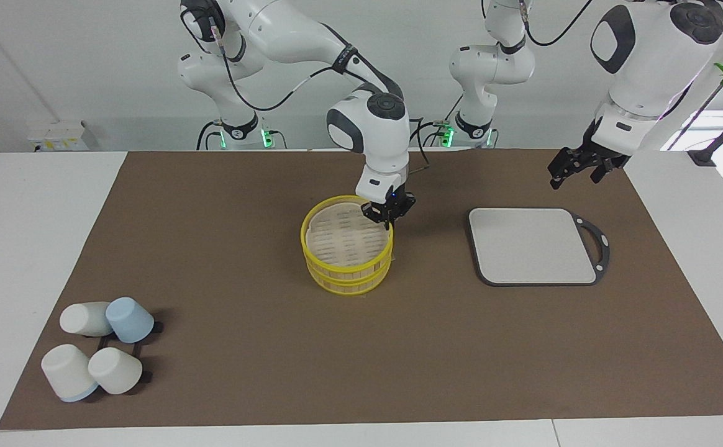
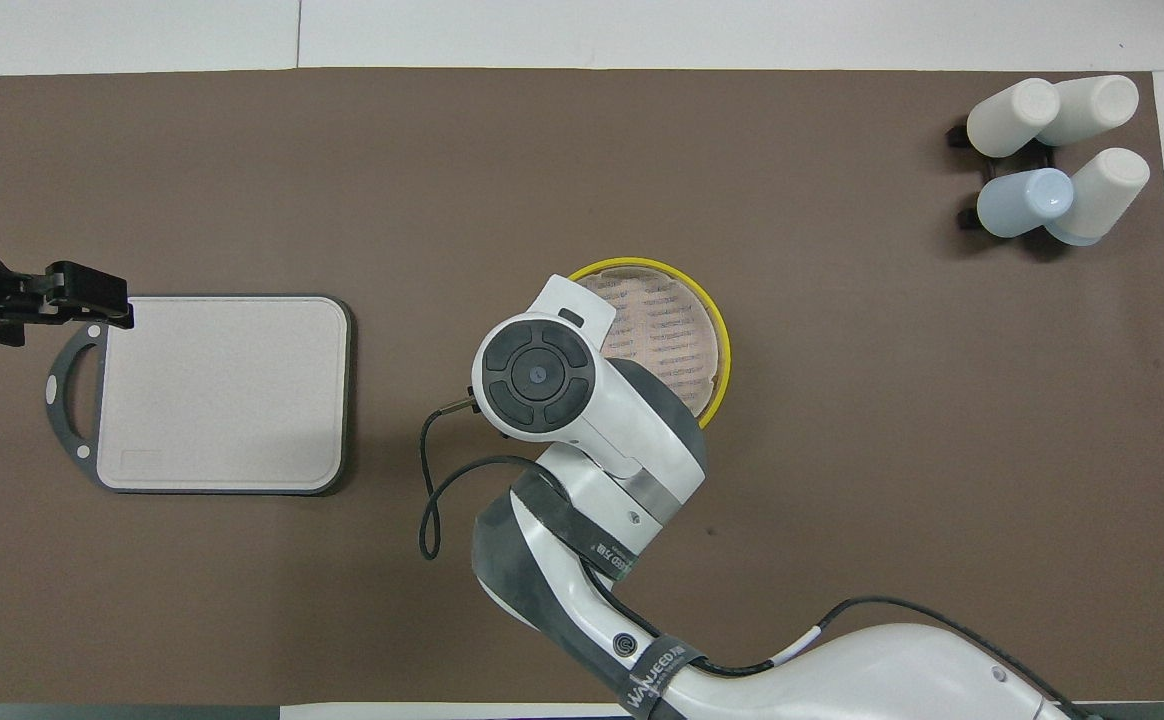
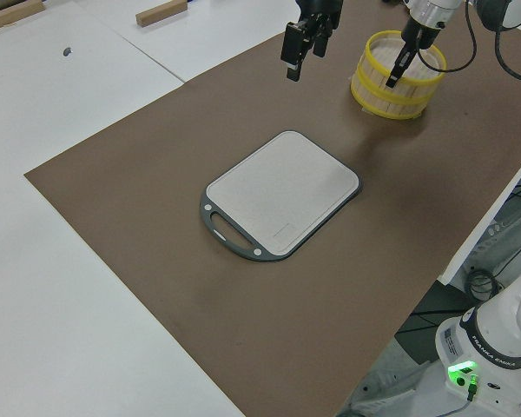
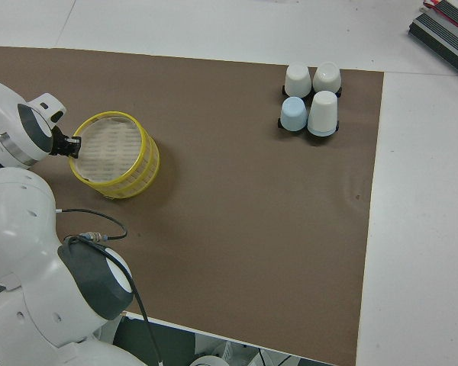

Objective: Place bun in steamer

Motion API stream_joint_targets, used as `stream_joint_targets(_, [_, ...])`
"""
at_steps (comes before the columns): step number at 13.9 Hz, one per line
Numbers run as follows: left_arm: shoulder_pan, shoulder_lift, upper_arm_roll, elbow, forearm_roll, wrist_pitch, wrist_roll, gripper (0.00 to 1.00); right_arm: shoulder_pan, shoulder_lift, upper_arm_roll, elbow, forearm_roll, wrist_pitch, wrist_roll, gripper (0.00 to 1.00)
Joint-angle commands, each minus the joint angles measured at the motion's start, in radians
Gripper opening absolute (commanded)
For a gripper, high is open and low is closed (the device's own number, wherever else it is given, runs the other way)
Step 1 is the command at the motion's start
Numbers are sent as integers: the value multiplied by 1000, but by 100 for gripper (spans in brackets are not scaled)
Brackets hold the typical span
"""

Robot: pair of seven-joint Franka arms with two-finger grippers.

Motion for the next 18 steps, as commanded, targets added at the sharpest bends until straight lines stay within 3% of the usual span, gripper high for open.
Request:
stream_joint_targets(1, [15,4,-3,19,-2,-46,34,100,-23,-28,0,-58,3,52,-28,0])
stream_joint_targets(6, [12,6,-3,27,-7,-43,35,100,-23,-22,0,-65,12,86,-23,0])
stream_joint_targets(7, [12,6,-3,27,-7,-43,35,100,-28,-20,0,-61,12,87,-23,5])
stream_joint_targets(8, [12,6,-3,27,-7,-43,35,100,-29,-20,0,-58,12,93,-25,35])
stream_joint_targets(9, [12,6,-1,27,-5,-40,35,100,-31,-20,0,-57,12,99,-23,55])
stream_joint_targets(12, [13,6,-1,31,-5,-37,35,100,-35,-17,-1,-28,14,96,-23,92])
stream_joint_targets(15, [13,4,-3,31,-5,-35,34,100,-90,-31,-6,38,12,14,-36,100])
stream_joint_targets(18, [13,2,-3,31,-7,-37,35,100,-196,-142,-6,40,15,-188,-36,100])
